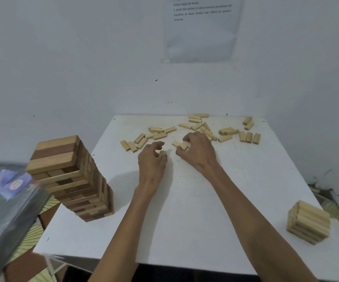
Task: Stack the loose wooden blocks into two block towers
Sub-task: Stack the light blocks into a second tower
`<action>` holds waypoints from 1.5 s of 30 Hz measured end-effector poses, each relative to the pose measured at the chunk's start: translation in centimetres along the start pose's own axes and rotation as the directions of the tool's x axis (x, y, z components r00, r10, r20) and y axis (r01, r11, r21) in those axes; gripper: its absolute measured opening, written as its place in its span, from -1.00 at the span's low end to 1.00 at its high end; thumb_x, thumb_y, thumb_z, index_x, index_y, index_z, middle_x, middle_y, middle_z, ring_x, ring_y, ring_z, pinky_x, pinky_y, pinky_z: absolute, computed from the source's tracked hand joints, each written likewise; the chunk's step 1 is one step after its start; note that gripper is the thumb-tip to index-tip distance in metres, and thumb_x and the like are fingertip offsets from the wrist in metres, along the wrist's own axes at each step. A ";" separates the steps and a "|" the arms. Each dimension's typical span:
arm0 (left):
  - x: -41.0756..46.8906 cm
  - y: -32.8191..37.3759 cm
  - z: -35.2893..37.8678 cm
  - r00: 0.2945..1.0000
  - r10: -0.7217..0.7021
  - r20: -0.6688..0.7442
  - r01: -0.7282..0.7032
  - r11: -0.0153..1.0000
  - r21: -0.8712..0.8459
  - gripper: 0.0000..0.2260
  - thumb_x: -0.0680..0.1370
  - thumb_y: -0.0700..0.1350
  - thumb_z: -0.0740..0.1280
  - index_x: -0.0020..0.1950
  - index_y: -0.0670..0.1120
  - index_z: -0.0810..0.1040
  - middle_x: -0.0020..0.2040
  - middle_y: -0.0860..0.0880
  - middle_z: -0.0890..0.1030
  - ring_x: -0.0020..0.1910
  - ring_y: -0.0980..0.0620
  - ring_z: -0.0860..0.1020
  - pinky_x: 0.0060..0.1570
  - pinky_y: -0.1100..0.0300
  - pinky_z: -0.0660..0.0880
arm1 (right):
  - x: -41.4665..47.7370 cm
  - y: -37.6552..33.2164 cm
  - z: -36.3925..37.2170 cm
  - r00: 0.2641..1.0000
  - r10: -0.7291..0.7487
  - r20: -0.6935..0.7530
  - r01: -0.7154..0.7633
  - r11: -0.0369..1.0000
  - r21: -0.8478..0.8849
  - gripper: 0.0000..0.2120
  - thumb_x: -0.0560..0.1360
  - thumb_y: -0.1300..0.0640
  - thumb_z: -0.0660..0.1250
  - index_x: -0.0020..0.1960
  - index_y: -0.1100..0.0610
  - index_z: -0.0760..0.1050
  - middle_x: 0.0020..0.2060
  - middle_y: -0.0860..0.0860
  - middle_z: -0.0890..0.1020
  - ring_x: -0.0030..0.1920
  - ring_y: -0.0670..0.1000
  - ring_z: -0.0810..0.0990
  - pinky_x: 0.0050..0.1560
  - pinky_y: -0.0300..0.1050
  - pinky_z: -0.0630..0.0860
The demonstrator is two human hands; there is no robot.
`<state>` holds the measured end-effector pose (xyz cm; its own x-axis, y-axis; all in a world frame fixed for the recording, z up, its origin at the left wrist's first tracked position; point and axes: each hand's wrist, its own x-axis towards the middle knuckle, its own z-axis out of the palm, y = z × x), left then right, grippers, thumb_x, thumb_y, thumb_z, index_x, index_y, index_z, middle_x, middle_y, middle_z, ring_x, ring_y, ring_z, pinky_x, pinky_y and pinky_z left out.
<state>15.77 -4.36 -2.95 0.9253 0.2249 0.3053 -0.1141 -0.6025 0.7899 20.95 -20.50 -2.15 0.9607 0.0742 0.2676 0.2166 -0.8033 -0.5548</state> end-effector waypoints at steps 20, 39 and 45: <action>-13.7 0.6 -3.8 0.962 0.142 0.234 -0.138 0.990 -0.036 -0.90 0.51 0.00 0.55 -0.05 0.06 0.68 0.06 0.20 0.64 0.10 0.18 0.59 0.16 0.17 0.53 | -20.6 3.4 -6.2 0.971 -0.178 0.162 0.171 0.984 0.056 -0.38 0.45 -0.10 0.42 0.47 -0.07 0.35 0.18 -0.27 0.50 0.23 -0.17 0.38 0.26 -0.06 0.38; -13.5 0.4 -4.7 0.847 0.225 0.481 -0.359 0.911 0.205 -0.61 0.47 0.20 0.28 0.27 0.15 0.56 0.01 0.25 0.50 0.02 0.24 0.40 0.02 0.18 0.29 | -19.6 4.3 -6.0 0.958 -0.192 0.215 0.205 0.978 -0.037 -0.61 0.53 -0.06 0.23 0.34 -0.15 0.52 0.09 -0.24 0.48 0.17 -0.11 0.36 0.07 -0.05 0.26; -13.1 0.9 -4.7 0.786 0.256 0.563 -0.376 0.920 0.106 -0.60 0.46 0.12 0.28 0.30 0.13 0.55 0.03 0.26 0.53 0.04 0.33 0.40 0.09 0.24 0.32 | -18.9 4.3 -6.8 0.935 -0.255 0.247 0.269 0.963 -0.023 -0.53 0.58 0.07 0.35 0.45 -0.20 0.44 0.17 -0.15 0.36 0.11 -0.13 0.29 0.12 -0.06 0.36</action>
<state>1.84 -4.29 -3.70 0.9013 -0.4089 0.1430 -0.4149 -0.7203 0.5559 2.58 -29.37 -4.24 0.8857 0.4202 0.1973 0.4629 -0.7670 -0.4443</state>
